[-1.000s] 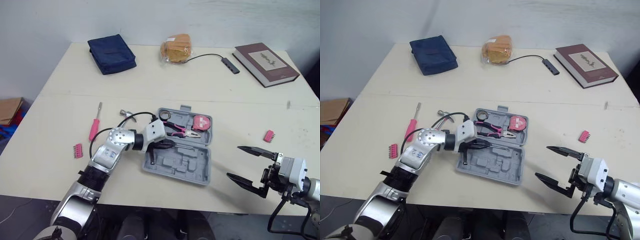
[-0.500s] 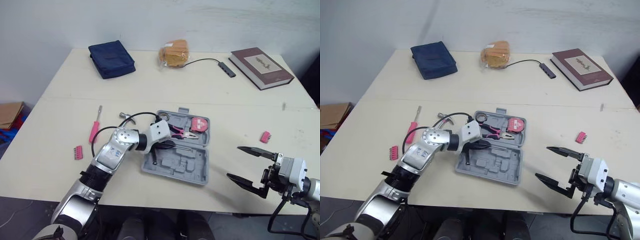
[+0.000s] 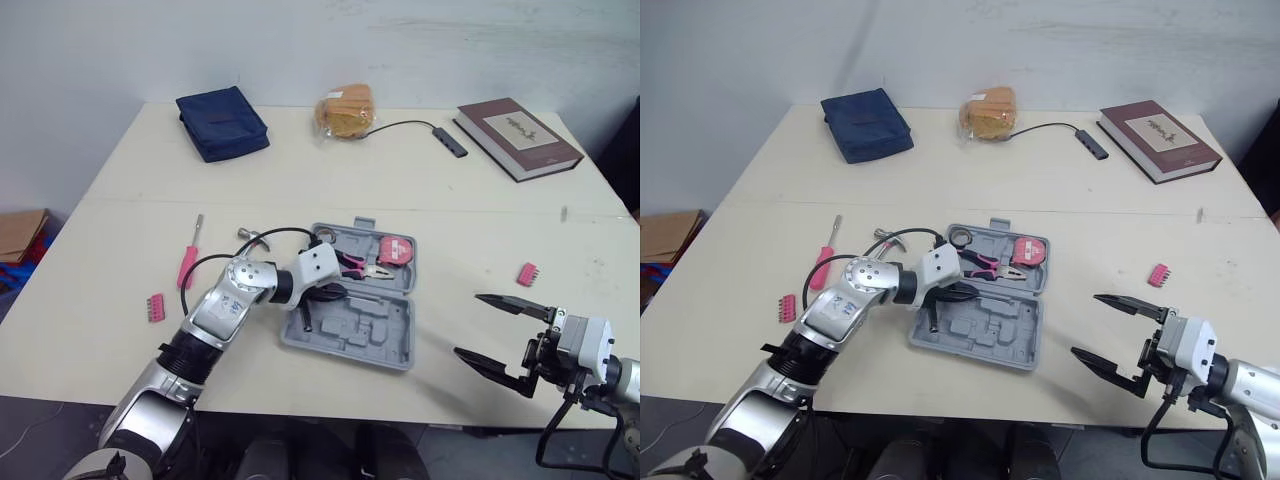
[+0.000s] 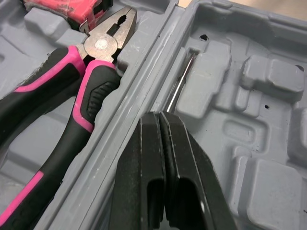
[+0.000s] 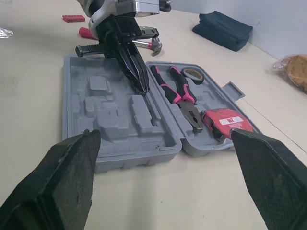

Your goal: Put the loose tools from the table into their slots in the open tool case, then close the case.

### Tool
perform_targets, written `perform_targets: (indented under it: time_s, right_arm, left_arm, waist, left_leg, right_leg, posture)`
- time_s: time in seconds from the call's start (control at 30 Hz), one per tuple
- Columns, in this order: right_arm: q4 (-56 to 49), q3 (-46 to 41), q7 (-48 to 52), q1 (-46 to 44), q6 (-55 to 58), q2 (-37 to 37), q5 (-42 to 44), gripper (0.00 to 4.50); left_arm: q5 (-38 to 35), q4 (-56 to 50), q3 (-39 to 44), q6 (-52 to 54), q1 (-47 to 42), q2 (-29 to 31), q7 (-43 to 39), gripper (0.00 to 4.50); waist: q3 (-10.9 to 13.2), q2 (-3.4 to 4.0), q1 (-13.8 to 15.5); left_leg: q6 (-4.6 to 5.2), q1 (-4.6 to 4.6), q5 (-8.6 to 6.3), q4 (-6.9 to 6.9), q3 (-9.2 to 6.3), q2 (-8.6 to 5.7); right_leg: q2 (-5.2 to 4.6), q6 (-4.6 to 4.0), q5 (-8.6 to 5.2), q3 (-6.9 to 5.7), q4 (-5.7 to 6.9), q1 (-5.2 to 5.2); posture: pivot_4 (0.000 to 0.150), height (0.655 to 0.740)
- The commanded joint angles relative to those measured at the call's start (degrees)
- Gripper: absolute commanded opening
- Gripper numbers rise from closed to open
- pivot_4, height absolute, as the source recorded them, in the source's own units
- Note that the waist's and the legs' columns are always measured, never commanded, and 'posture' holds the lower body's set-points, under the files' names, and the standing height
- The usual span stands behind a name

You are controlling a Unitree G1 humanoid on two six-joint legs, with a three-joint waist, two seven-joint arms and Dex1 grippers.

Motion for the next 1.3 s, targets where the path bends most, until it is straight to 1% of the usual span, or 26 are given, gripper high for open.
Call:
perform_targets:
  time_s: [0.03, 0.1, 0.2, 0.23, 0.3, 0.33, 0.37, 0.43, 0.5, 0.57, 0.67, 0.7, 0.77, 0.8, 0.9, 0.93, 1.07, 1.17, 1.23, 1.3]
  right_arm:
    - [-0.1, -3.0, 0.3, 0.4, -0.9, -0.7, 1.1, 4.5]
    - [1.0, -4.5, 1.1, 0.3, -1.1, -1.7, 1.3, 4.5]
    - [3.8, -8.0, 3.8, 0.8, -1.6, -4.0, 1.9, 4.5]
    - [4.7, -9.2, 4.8, 1.2, -1.8, -4.7, 2.1, 4.5]
    - [7.0, -12.0, 6.9, 1.7, -2.2, -6.4, 2.4, 4.5]
    - [8.8, -13.4, 7.2, 1.5, -2.7, -7.0, 2.2, 4.5]
    - [11.0, -14.9, 7.6, 1.1, -3.5, -7.8, 1.7, 4.5]
    - [15.6, -17.4, 7.9, 0.2, -5.3, -9.2, 0.7, 4.5]
    - [20.9, -19.8, 8.3, -0.7, -7.5, -10.8, -0.2, 4.5]
    - [26.0, -21.7, 9.3, -1.2, -10.0, -12.1, -0.7, 4.5]
    - [30.3, -22.6, 10.5, -1.6, -11.9, -13.3, -0.8, 4.5]
    - [33.2, -23.5, 10.6, -1.8, -13.4, -13.9, -1.1, 4.5]
    - [43.3, -26.8, 7.7, -3.6, -21.2, -15.6, -3.5, 4.5]
    - [47.8, -28.4, 6.7, -3.3, -23.6, -16.6, -4.4, 4.5]
    - [55.0, -29.6, 7.0, -1.6, -25.8, -18.0, -4.5, 4.5]
    - [57.2, -29.5, 6.7, -1.8, -26.4, -18.3, -4.5, 4.5]
    - [64.6, -29.5, 4.6, -3.2, -28.7, -19.4, -5.0, 4.5]
    - [66.9, -27.9, 5.1, -4.4, -30.1, -19.0, -5.2, 4.5]
    - [67.9, -27.0, 4.9, -5.7, -30.4, -18.9, -5.2, 4.5]
    - [68.5, -25.6, 4.4, -7.9, -30.8, -18.4, -5.4, 4.5]
  left_arm:
    - [-5.8, -0.8, 4.4, -4.5, 1.9, -1.1, -2.8, 0.01]
    - [-8.3, -2.5, 7.5, -8.9, 2.2, 0.1, -5.2, 0.01]
    - [-14.3, -4.8, 14.7, -16.9, 3.7, 2.4, -9.6, 0.01]
    - [-15.9, -5.2, 17.1, -19.8, 4.2, 2.8, -10.1, 0.25]
    - [-20.2, -6.3, 22.3, -20.9, 5.4, 5.0, -12.0, 0.87]
    - [-21.2, -6.5, 24.6, -20.2, 6.7, 7.7, -13.1, 1.27]
    - [-21.9, -6.3, 26.9, -19.8, 8.4, 10.7, -14.5, 1.83]
    - [-21.8, -4.8, 31.0, -20.5, 11.8, 15.5, -15.2, 2.57]
    - [-22.1, -2.9, 35.4, -20.7, 15.2, 19.6, -14.7, 3.61]
    - [-22.0, -0.6, 39.6, -21.0, 18.1, 22.8, -14.1, 4.44]
    - [-21.9, 1.9, 42.8, -22.3, 19.4, 24.4, -12.3, 4.44]
    - [-22.3, 3.3, 45.4, -22.3, 20.4, 25.1, -11.4, 4.44]
    - [-21.8, 11.5, 53.3, -23.7, 24.9, 28.7, -10.4, 4.44]
    - [-21.5, 17.2, 57.2, -24.5, 27.6, 31.2, -10.4, 4.44]
    - [-20.3, 28.1, 63.9, -30.2, 33.6, 35.0, -8.3, 4.44]
    - [-20.4, 30.3, 65.4, -31.7, 34.7, 35.3, -7.2, 4.44]
    - [-21.4, 35.4, 69.4, -34.4, 38.4, 35.2, -5.8, 4.44]
    - [-22.8, 35.7, 70.9, -35.4, 39.4, 34.5, -5.2, 4.44]
    - [-23.2, 36.0, 71.3, -36.1, 39.6, 34.2, -5.2, 4.44]
    - [-23.6, 36.7, 71.6, -36.7, 39.7, 33.9, -5.2, 4.44]
  waist:
    - [0.2, -0.03, 0.0]
    - [0.3, -0.05, 0.0]
    - [0.5, -0.06, 0.0]
    - [0.5, -0.05, -0.1]
    - [0.5, -0.05, -0.1]
    - [0.5, -0.05, -0.2]
    - [0.5, -0.05, -0.2]
    - [0.6, -0.01, -0.6]
    - [0.6, -0.01, -0.6]
    - [0.7, -0.04, -0.6]
    - [0.7, -0.06, 0.0]
    - [0.7, -0.06, 0.1]
    - [0.8, 0.08, -0.2]
    - [0.8, 0.16, -0.5]
    - [0.9, 0.03, -1.7]
    - [0.9, 0.02, -1.7]
    - [0.9, 0.0, -2.3]
    - [0.9, -0.03, -2.4]
    - [0.9, -0.04, -2.5]
    - [0.9, -0.01, -2.8]
  left_leg:
    - [-0.02, -0.07, 0.01, 0.0, 0.0, 0.01]
    - [-0.09, -0.18, 0.06, 0.0, 0.0, 0.0]
    - [-0.14, -0.24, 0.09, 0.01, 0.02, 0.0]
    - [-0.14, -0.24, 0.09, 0.01, 0.03, 0.0]
    - [-0.16, -0.23, 0.07, 0.0, 0.05, 0.03]
    - [-0.16, -0.22, 0.06, -0.01, 0.06, 0.03]
    - [-0.15, -0.21, 0.06, -0.02, 0.1, 0.03]
    - [-0.15, -0.17, 0.04, -0.02, 0.18, 0.04]
    - [-0.06, -0.12, -0.01, -0.07, 0.27, 0.04]
    - [0.11, -0.12, -0.14, -0.07, 0.26, 0.03]
    - [0.08, -0.17, -0.21, -0.08, 0.19, 0.06]
    - [0.06, -0.19, -0.22, -0.08, 0.14, 0.06]
    - [-0.01, -0.19, -0.23, -0.09, 0.17, 0.05]
    - [-0.08, -0.19, -0.24, -0.11, 0.25, 0.05]
    - [-0.24, -0.16, -0.19, -0.7, 0.54, 0.06]
    - [-0.3, -0.04, -0.15, -1.02, 0.68, 0.06]
    - [-0.23, 0.06, -0.15, -1.01, 0.98, 0.05]
    - [-0.29, 0.08, -0.35, -1.0, 0.99, -0.02]
    - [-0.29, 0.08, -0.34, -1.0, 0.96, 0.0]
    - [-0.35, 0.06, -0.29, -1.01, 0.99, 0.0]
  right_leg:
    - [0.0, 0.0, 0.0, 0.0, 0.0, -0.07]
    - [0.01, 0.0, 0.0, -0.02, 0.0, -0.17]
    - [0.01, 0.0, 0.0, -0.05, -0.03, -0.22]
    - [0.0, 0.0, 0.0, -0.05, -0.04, -0.23]
    - [-0.01, 0.0, 0.0, -0.07, -0.1, -0.21]
    - [0.0, 0.0, 0.0, -0.08, -0.12, -0.2]
    - [0.02, 0.0, 0.0, -0.08, -0.12, -0.2]
    - [0.05, 0.0, 0.0, -0.09, -0.11, -0.2]
    - [0.07, 0.01, 0.0, -0.13, -0.11, -0.21]
    - [0.03, 0.01, 0.0, -0.12, -0.13, -0.23]
    - [-0.07, 0.0, 0.0, -0.06, -0.21, -0.25]
    - [-0.11, 0.0, 0.0, -0.08, -0.24, -0.24]
    - [-0.18, 0.01, 0.01, -0.06, -0.25, -0.24]
    - [-0.2, 0.01, 0.01, -0.03, -0.25, -0.3]
    - [-0.12, -0.05, -0.15, -0.01, -0.27, -0.65]
    - [-0.05, -0.05, -0.17, -0.16, -0.36, -0.7]
    - [-0.15, 0.09, -0.1, -0.12, -0.4, -0.7]
    - [-0.36, 0.08, -0.05, 0.0, -0.34, -0.74]
    - [-0.4, 0.0, 0.0, 0.38, -0.29, -0.79]
    - [-0.4, -0.08, 0.04, 0.48, -0.17, -0.91]
  posture:
    - [0.15, 0.74]
    - [0.15, 0.74]
    - [0.15, 0.74]
    - [0.15, 0.74]
    - [0.15, 0.74]
    - [0.15, 0.74]
    - [0.15, 0.74]
    - [0.15, 0.74]
    - [0.15, 0.74]
    - [0.15, 0.74]
    - [0.15, 0.74]
    - [0.15, 0.74]
    - [0.15, 0.74]
    - [0.15, 0.74]
    - [0.15, 0.74]
    - [0.15, 0.74]
    - [0.15, 0.74]
    - [0.15, 0.74]
    - [0.15, 0.74]
    - [0.15, 0.74]
